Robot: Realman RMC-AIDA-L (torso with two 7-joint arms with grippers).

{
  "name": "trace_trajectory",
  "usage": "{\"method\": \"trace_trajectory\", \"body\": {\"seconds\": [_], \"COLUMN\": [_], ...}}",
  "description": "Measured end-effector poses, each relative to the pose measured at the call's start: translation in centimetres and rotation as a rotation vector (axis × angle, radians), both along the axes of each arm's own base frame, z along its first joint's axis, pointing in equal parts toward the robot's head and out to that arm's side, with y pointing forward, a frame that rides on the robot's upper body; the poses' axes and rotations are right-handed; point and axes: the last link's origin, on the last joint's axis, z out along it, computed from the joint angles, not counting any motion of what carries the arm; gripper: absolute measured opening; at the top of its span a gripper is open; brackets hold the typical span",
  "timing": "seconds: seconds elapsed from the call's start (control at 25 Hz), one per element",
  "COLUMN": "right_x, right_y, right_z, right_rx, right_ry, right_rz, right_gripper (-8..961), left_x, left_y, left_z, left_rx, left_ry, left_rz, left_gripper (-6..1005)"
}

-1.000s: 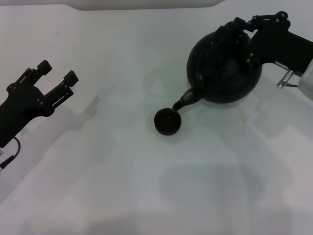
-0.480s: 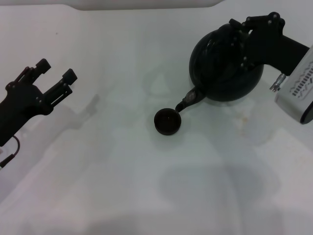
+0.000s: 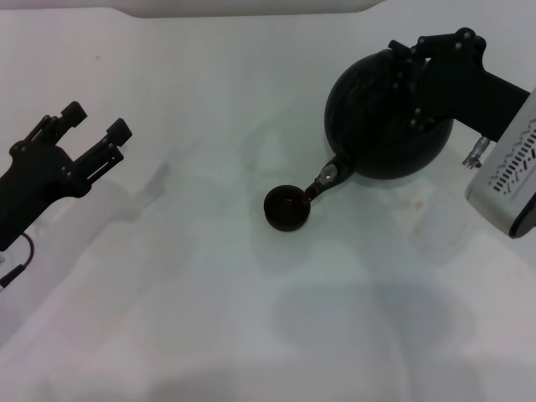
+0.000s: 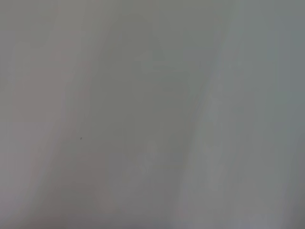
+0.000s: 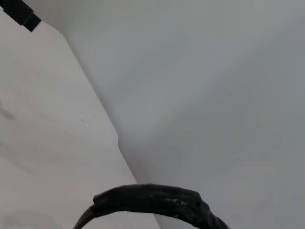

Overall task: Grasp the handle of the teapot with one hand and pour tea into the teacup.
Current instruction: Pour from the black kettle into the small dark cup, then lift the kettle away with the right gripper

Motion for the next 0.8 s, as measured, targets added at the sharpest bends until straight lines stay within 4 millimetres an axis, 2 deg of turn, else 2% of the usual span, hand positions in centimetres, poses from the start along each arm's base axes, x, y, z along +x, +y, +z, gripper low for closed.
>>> {"method": "trace_trajectory", "body": {"seconds": [0.8], "right_x": [-0.68], "right_y": [-0.39], "right_z": [-0.20], "right_rx": [0.013], "right_ry": [-0.043], "right_rz": [0.024], "right_gripper": [105], "left_x": [0.10], "left_y": [0.17], "left_z": [-0.23], "left_rx": [-0.007], "left_ry": [-0.008], "left_rz": [0.003], "left_gripper": [847]}}
